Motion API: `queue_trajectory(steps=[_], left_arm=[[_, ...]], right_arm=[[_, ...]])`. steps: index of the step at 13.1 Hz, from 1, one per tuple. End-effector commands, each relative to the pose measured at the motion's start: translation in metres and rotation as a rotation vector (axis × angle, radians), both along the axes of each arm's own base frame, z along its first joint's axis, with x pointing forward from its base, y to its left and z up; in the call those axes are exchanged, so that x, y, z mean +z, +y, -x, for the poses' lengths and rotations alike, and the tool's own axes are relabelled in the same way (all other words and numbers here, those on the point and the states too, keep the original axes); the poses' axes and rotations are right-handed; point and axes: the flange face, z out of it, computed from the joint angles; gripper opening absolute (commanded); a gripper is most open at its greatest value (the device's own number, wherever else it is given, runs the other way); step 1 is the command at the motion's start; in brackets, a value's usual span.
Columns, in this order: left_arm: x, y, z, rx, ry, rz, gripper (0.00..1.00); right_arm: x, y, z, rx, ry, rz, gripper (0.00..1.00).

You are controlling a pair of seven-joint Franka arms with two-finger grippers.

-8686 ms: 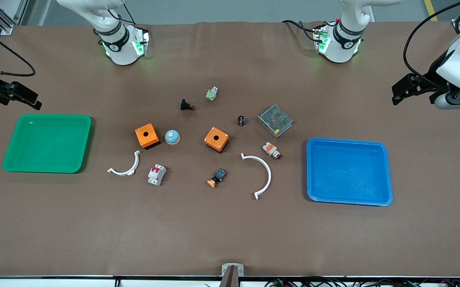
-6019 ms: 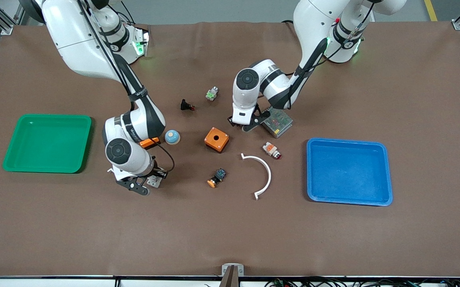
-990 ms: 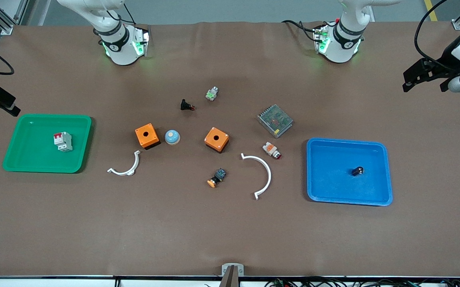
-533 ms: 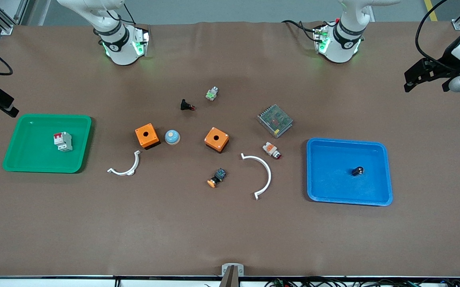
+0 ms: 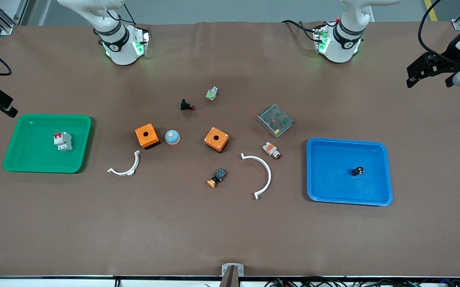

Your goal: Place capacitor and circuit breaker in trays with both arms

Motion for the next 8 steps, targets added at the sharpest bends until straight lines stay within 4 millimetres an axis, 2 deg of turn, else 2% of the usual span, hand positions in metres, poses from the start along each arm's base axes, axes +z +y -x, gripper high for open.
queue_trajectory(steps=[1,8], left_arm=[[0.0024,-0.0029,-0.0031,-0.015,0.013,-0.005,1.0],[-0.0002,-0.0024,-0.0057,-0.015,0.017,-0.003,1.0]], right_arm=[[-0.0039,0.0007,0.0067,0.003,0.047,0.003,1.0],[-0.0066,0.0001,0.0113,0.033,0.088,0.004,1.0]])
